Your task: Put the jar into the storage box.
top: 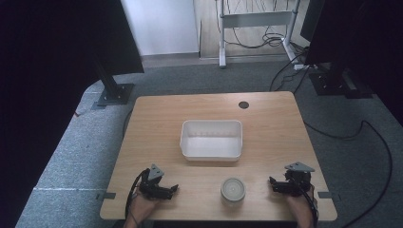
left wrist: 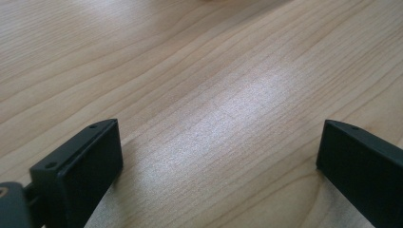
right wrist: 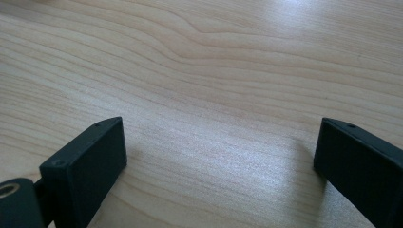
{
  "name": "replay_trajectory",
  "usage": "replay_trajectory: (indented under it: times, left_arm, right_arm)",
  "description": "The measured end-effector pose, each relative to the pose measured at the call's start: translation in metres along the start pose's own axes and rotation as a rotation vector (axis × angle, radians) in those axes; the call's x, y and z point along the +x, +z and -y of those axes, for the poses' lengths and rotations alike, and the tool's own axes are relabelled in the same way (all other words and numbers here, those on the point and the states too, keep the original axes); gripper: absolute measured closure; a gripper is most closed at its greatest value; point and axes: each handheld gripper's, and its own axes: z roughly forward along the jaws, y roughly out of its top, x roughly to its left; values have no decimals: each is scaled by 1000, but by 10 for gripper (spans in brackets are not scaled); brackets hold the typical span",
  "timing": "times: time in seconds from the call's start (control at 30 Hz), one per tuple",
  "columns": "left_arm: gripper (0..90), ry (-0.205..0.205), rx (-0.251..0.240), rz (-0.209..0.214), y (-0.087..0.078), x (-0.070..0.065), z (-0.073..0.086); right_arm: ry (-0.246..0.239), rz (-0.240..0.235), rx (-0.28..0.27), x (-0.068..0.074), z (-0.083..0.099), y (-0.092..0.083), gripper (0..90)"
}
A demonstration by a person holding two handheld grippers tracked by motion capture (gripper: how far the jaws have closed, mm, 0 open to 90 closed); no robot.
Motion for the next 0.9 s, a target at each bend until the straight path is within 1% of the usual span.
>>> replay_trajectory:
  times: [0.13,0.27,0.57,0.63,0.73,0.8,0.9]
  left_arm:
    - [12,-2,-2,-1,0,0,0]
    - [38,-11,-9,-8,-1,1,1]
    - [25,-34,-3,-35,-1,1,1]
    - [21,-39,-2,-40,-1,1,1]
    - [20,-41,-2,-43,-1,1,1]
    - [19,-42,-2,-44,-1,1,1]
    - [19,-44,-3,-45,-1,0,1]
  right_arm:
    - [-1,0,1,0,0,0,29]
    - [-1,-1,1,0,0,0,29]
    - [-5,-8,7,1,1,-1,17]
    - [-12,-11,10,1,1,0,2]
    - [-20,-24,12,2,1,-1,0]
    - [-33,-34,12,2,1,-1,0]
    - [-31,-32,10,2,1,-1,3]
